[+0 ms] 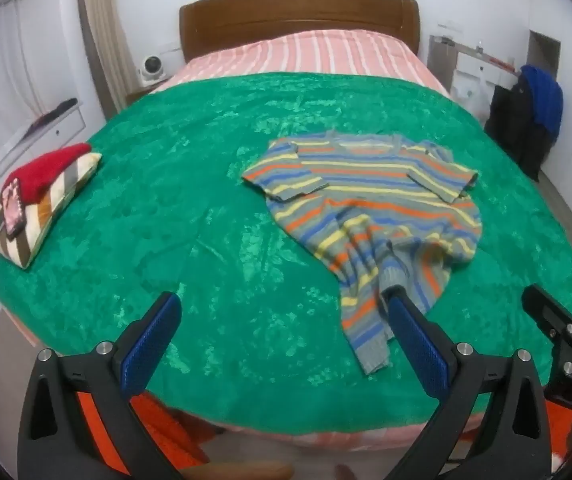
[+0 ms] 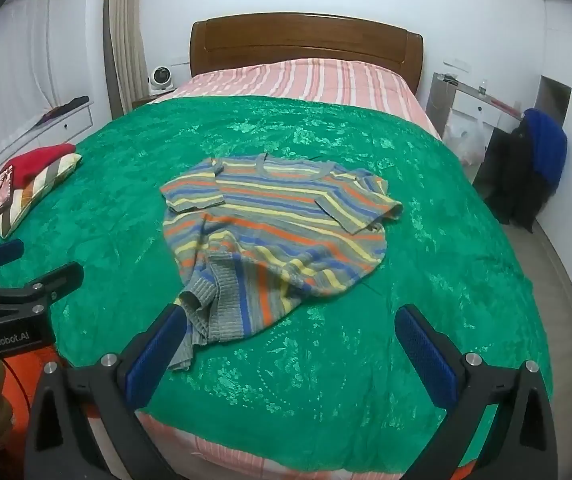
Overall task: Fold small clothes
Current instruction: 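Move both grippers toward the striped sweater's hem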
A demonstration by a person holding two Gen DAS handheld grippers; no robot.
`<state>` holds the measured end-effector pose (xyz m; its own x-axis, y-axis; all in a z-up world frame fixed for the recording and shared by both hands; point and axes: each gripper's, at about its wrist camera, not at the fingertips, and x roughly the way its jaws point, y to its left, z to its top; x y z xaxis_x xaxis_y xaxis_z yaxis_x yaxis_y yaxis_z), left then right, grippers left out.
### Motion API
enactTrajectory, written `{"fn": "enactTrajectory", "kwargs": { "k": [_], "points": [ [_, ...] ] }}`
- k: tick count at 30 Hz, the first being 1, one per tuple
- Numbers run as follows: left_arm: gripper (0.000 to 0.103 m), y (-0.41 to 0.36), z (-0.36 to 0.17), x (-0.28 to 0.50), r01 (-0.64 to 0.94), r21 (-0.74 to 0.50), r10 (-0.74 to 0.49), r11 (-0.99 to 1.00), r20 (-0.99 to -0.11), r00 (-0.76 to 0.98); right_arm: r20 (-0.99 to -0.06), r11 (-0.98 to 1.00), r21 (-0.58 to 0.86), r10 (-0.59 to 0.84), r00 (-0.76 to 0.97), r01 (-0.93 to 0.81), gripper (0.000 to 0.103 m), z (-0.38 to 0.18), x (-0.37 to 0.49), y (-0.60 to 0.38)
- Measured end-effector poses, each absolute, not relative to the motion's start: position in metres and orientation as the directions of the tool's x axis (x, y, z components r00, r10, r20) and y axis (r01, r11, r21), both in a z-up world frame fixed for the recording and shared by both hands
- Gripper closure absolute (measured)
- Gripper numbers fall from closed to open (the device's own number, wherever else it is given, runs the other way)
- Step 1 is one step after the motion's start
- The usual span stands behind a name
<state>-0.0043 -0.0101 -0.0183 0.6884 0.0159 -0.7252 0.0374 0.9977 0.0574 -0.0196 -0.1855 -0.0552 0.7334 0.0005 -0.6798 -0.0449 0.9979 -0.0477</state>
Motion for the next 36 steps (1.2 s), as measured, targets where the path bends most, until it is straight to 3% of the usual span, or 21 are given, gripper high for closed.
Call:
{"fn": "enactTrajectory", "kwargs": {
  "k": [36],
  "points": [
    [0.0, -0.027, -0.03, -0.007, 0.034, 0.224, 0.141, 0.974, -0.717, 0.683, -0.683, 0.994, -0.104, -0.081, 0.726, 0.013, 0.0, -0.063, -0.018, -0.189]
  ]
}}
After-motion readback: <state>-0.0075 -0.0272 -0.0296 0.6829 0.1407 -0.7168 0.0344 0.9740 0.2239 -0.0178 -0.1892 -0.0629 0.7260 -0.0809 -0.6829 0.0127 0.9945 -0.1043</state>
